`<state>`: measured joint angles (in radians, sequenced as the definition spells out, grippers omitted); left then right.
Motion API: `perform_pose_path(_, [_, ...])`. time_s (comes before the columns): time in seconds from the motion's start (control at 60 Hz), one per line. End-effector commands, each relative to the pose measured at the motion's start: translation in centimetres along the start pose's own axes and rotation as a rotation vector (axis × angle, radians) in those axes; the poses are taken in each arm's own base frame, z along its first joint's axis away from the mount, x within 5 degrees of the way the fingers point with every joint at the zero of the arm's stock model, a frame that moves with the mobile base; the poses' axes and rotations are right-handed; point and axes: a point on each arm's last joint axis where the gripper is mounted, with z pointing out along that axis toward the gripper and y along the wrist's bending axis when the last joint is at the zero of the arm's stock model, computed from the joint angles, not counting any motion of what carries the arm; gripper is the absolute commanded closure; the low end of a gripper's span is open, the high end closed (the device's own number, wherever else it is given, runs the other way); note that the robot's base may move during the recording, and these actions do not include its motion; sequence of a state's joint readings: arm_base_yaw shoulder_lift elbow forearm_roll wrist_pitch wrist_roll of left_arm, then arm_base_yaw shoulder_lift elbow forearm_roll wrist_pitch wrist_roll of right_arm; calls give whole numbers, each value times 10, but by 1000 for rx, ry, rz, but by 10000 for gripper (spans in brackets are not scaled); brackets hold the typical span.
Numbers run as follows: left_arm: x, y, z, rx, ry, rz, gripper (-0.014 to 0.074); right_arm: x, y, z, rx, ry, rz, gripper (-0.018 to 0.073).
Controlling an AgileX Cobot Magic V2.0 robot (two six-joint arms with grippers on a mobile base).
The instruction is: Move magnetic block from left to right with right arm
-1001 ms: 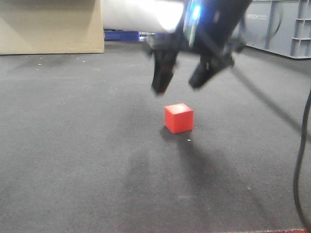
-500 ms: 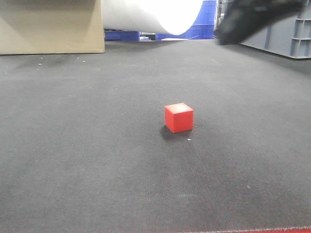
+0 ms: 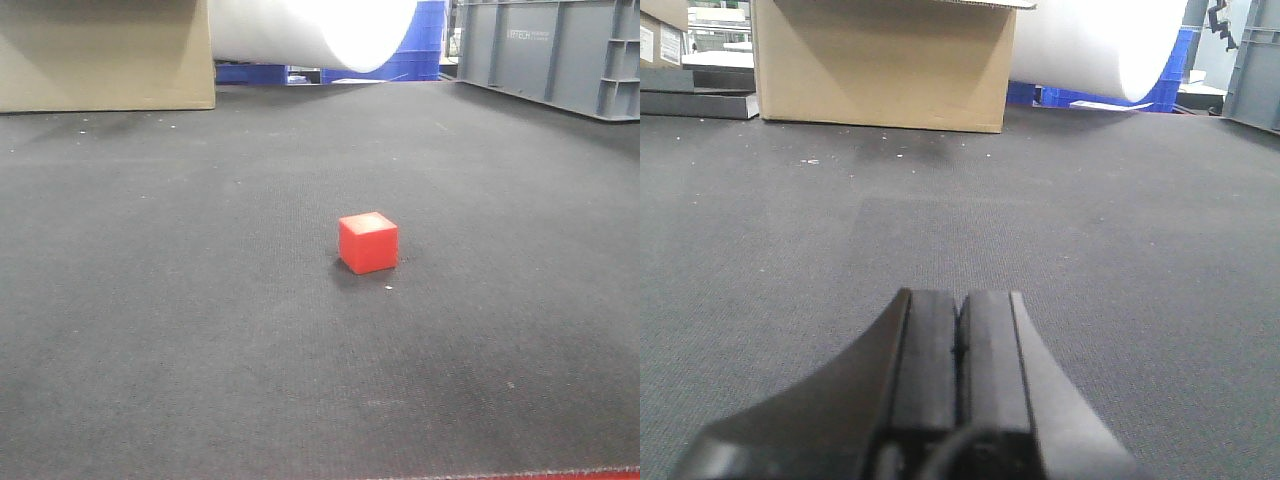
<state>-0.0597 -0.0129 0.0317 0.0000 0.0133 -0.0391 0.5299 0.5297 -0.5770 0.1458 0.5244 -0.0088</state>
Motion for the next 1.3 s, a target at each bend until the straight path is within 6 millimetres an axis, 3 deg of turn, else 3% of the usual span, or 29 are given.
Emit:
perform_pose_path(0.0, [-6, 0, -1, 2, -95, -8, 713, -15, 2, -17, -10, -147, 2, 490])
perform_pose_path(0.484, [-6, 0, -1, 2, -95, -8, 712, -18, 3, -27, -14, -226, -1, 490])
perform_pose_path(0.684, [-6, 0, -1, 2, -95, -8, 713, -16, -8, -30, 100, -318, -28, 490])
perform_pose_path(0.817, [-6, 0, -1, 2, -95, -8, 713, 7, -21, -32, 248, -396, -4, 490])
perform_pose_path(1.017, [-6, 0, -1, 2, -95, -8, 713, 58, -38, -32, 471, -547, 11, 490])
perform_pose_path(1.284, [-6, 0, -1, 2, -95, -8, 712, 111, -46, -18, 547, -570, 18, 490])
